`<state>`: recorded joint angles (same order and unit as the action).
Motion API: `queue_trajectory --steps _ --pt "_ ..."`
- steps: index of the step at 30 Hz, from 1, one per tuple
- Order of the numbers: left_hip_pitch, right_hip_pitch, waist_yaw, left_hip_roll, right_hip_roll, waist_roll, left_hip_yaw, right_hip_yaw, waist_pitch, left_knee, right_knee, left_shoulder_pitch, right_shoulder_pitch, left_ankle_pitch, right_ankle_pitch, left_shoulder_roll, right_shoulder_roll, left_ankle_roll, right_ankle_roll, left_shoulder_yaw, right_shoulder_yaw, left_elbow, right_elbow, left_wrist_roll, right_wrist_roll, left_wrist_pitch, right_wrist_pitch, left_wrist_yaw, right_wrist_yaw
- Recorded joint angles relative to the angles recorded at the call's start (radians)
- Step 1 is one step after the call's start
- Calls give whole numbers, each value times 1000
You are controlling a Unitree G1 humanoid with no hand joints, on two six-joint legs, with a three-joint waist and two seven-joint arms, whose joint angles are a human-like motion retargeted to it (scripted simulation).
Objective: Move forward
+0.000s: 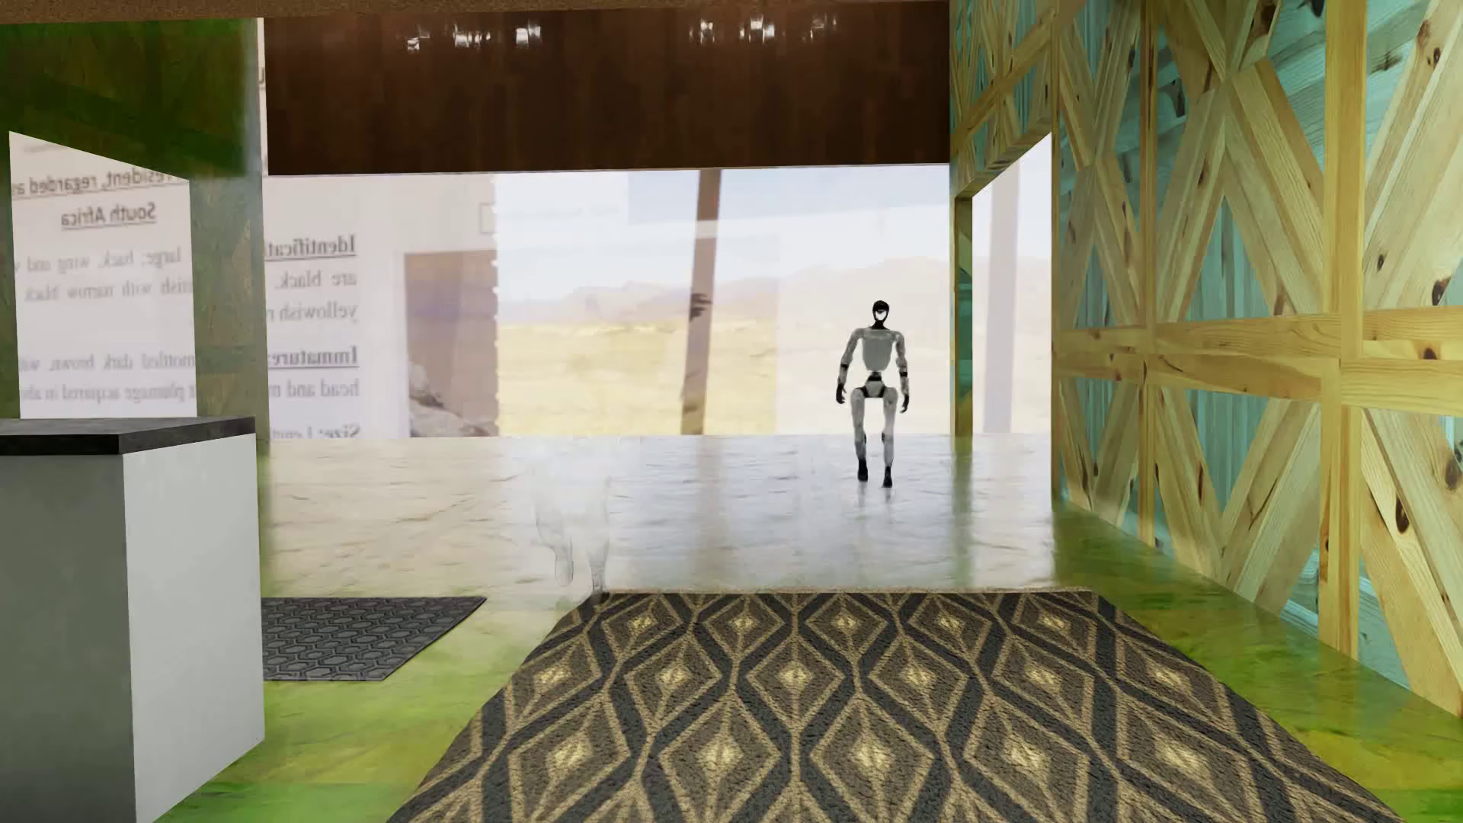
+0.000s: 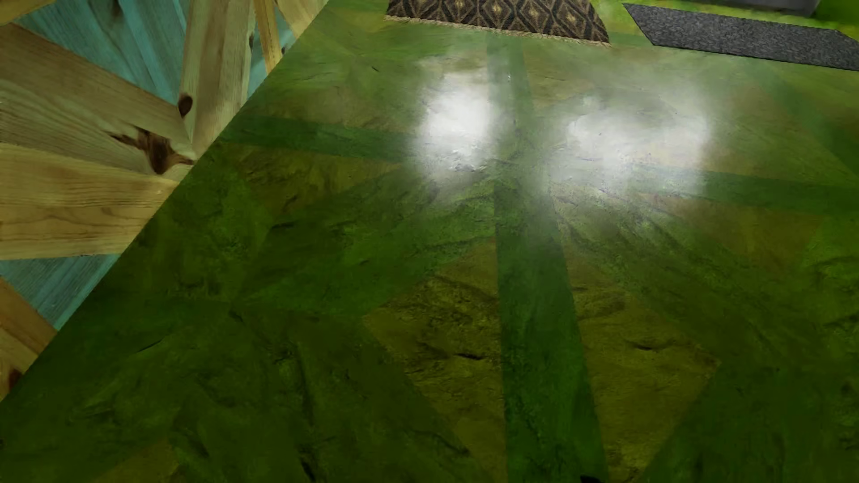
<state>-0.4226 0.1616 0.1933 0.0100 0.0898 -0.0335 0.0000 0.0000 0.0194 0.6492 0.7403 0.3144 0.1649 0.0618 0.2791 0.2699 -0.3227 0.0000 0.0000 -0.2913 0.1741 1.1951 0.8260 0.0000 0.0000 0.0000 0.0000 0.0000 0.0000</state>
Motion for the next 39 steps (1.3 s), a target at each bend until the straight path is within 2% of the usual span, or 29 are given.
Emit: queue_trajectory --steps 1,2,4,5,6,9,10,12,13,14,15,16,17,18,20,21,22,24,26,27,28,29,30,31,32,34,35,37,39 --pt "32 -113 -20 -18 14 10 0 0 -3 4 175 -12 15 -43 105 1 6 0 0 4 34 -10 16 0 0 0 0 0 0" --pt "81 -214 -56 -37 20 20 0 0 5 0 335 -26 26 -81 109 3 2 0 0 -5 76 -31 33 0 0 0 0 0 0" --pt "230 -380 -139 -53 14 41 0 0 20 -50 502 -60 65 -122 -1 14 10 0 0 -11 121 -87 57 0 0 0 0 0 0" --pt "299 -448 -188 -44 22 57 0 0 24 -76 467 -87 83 -135 -8 21 13 0 0 -9 149 -111 71 0 0 0 0 0 0" --pt "361 -517 -239 -35 10 68 0 0 32 -92 409 -112 106 -159 39 31 14 0 0 -3 163 -148 76 0 0 0 0 0 0" --pt "529 -605 -344 -4 1 89 0 0 36 -145 -47 -181 158 -229 236 63 12 0 0 30 213 -265 77 0 0 0 0 0 0" --pt "586 -610 -361 -10 -4 86 0 0 34 -155 -191 -196 173 -274 191 72 12 0 0 43 229 -299 82 0 0 0 0 0 0" --pt "646 -575 -405 8 10 93 0 0 27 -136 -419 -233 184 -302 -312 82 21 0 0 74 258 -332 113 0 0 0 0 0 0" --pt "671 -588 -416 20 21 96 0 0 27 -115 -303 -242 191 -278 -369 84 26 0 0 81 271 -339 133 0 0 0 0 0 0" --pt "675 -616 -411 30 48 102 0 0 22 -61 -292 -243 194 -211 -174 84 31 0 0 89 285 -334 150 0 0 0 0 0 0" --pt "670 -629 -403 44 75 115 0 0 14 1 -255 -230 200 -77 -39 76 37 0 0 95 288 -320 174 0 0 0 0 0 0" --pt "637 -614 -378 63 101 125 0 0 8 135 -204 -203 204 126 10 65 38 0 0 96 288 -291 194 0 0 0 0 0 0" --pt "542 -576 -371 88 120 141 0 0 2 303 -182 -184 200 290 -27 57 31 0 0 75 275 -269 191 0 0 0 0 0 0" --pt "427 -542 -343 104 147 151 0 0 2 474 -169 -178 189 303 -66 54 25 0 0 35 269 -244 185 0 0 0 0 0 0" --pt "256 -380 -282 94 157 139 0 0 21 697 -199 -158 166 -48 -178 46 15 0 0 -11 222 -204 142 0 0 0 0 0 0" --pt "175 -297 -239 87 153 131 0 0 27 722 -221 -146 144 -111 -242 42 7 0 0 -26 208 -177 131 0 0 0 0 0 0" --pt "107 -223 -184 78 138 117 0 0 25 689 -239 -128 132 -126 -309 38 -3 0 0 -43 192 -156 109 0 0 0 0 0 0" --pt "16 -67 -91 76 97 96 0 0 30 457 -305 -89 87 -98 -442 37 -30 0 0 -40 171 -151 54 0 0 0 0 0 0" --pt "-24 24 -30 85 70 84 0 0 17 76 -324 -46 38 2 -553 36 -53 0 0 -7 145 -183 -3 0 0 0 0 0 0" --pt "-23 49 -4 93 63 82 0 0 -1 -62 -323 -33 11 -9 -585 36 -62 0 0 -15 128 -169 -19 0 0 0 0 0 0" --pt "-1 79 15 93 40 76 0 0 -11 -456 -319 -20 -17 116 -597 34 -66 0 0 -19 105 -158 -30 0 0 0 0 0 0" --pt "-33 91 24 92 30 70 0 0 -17 -210 -311 -14 -38 40 -564 33 -63 0 0 -20 80 -139 -30 0 0 0 0 0 0" --pt "-52 122 28 78 8 61 0 0 -14 -131 -295 -7 -51 39 -499 29 -59 0 0 -44 67 -105 -24 0 0 0 0 0 0" --pt "-73 121 24 65 5 49 0 0 -17 -62 -242 -14 -46 77 -369 24 -50 0 0 -83 56 -55 -16 0 0 0 0 0 0" --pt "-55 117 27 52 -7 35 0 0 -15 9 -133 -13 -24 63 -198 21 -33 0 0 -99 48 -28 -3 0 0 0 0 0 0" --pt "-3 -47 20 17 -34 38 0 0 -24 76 165 -11 1 -57 99 16 -26 0 0 -82 102 -51 9 0 0 0 0 0 0" --pt "47 -166 -2 -12 -41 44 0 0 -12 81 345 -21 9 -118 192 12 -34 0 0 -91 148 -72 6 0 0 0 0 0 0" --pt "190 -325 -69 -33 -36 59 0 0 12 42 546 -57 28 -174 33 21 -16 0 0 -92 169 -118 26 0 0 0 0 0 0" --pt "334 -465 -181 -25 -18 83 0 0 25 -38 486 -117 63 -192 -62 37 3 0 0 -76 185 -146 45 0 0 0 0 0 0"
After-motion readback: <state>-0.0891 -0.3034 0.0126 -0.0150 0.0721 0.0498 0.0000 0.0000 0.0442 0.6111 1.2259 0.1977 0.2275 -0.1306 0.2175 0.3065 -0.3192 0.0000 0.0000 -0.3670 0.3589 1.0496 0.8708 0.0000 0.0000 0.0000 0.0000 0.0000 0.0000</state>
